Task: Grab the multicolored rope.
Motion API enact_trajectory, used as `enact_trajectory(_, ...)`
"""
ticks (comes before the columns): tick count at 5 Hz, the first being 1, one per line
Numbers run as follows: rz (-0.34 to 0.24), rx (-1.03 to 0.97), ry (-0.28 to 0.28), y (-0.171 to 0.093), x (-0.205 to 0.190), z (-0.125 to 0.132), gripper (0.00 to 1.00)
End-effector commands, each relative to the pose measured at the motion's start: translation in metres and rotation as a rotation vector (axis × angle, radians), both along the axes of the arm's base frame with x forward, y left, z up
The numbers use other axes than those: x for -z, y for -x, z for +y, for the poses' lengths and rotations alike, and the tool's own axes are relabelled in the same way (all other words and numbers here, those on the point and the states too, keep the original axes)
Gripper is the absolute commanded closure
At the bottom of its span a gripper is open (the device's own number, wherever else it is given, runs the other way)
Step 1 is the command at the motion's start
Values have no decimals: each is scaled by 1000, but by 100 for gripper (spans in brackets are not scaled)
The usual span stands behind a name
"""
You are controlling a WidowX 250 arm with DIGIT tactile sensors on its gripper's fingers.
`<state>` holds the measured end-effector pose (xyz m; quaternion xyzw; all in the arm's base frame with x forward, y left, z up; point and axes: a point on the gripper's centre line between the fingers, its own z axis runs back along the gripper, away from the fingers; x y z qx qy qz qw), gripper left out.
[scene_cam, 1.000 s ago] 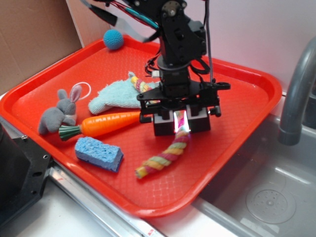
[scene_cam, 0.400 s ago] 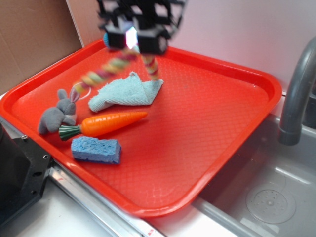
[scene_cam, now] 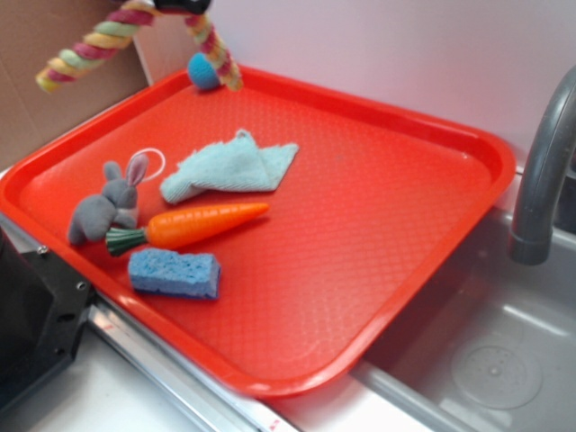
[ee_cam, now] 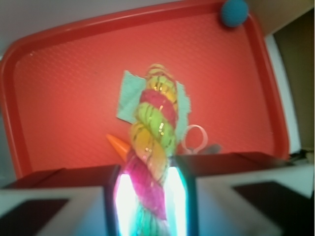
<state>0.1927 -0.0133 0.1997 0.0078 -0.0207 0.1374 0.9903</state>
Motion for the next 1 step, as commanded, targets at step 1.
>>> enact_trajectory(1, -69, 14, 7, 5, -16, 13, 100)
